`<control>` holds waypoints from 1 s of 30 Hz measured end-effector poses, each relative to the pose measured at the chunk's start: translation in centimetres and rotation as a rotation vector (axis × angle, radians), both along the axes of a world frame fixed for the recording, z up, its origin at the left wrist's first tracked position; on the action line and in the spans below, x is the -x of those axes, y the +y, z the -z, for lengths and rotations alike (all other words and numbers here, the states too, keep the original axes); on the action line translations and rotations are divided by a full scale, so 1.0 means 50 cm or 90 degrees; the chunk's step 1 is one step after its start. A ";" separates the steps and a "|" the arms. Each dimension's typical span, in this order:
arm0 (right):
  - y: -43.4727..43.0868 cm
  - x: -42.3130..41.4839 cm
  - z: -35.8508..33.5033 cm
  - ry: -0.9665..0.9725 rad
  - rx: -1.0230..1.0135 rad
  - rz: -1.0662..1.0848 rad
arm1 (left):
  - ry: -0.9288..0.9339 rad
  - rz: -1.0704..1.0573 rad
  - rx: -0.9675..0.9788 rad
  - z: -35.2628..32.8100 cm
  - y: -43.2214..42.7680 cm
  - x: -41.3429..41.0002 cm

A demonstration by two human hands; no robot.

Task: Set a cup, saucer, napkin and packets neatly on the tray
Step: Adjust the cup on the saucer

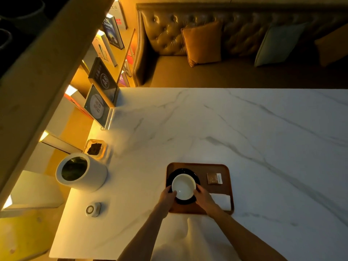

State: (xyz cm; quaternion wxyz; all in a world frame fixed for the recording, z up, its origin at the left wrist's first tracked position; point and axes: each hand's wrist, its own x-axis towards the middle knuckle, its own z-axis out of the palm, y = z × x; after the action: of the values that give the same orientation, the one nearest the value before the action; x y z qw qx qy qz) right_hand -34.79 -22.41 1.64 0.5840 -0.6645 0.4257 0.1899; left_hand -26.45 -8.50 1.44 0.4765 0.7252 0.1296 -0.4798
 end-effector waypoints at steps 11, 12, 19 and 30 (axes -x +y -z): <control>0.008 -0.007 0.029 0.007 0.087 -0.018 | 0.034 -0.016 0.035 0.013 0.004 0.003; 0.008 -0.007 0.029 0.007 0.088 -0.020 | 0.033 -0.015 0.035 0.014 0.004 0.002; 0.004 -0.007 0.028 0.005 0.090 -0.013 | 0.024 -0.010 0.050 0.008 -0.005 -0.003; 0.000 -0.009 0.018 -0.005 0.076 -0.022 | 0.019 -0.018 0.008 0.007 -0.009 -0.007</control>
State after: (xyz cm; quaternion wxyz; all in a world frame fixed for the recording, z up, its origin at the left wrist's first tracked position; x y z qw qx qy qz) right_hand -34.35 -22.42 0.73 0.5417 -0.7061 0.4224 0.1719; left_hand -26.11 -8.96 1.11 0.4856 0.7131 0.1437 -0.4847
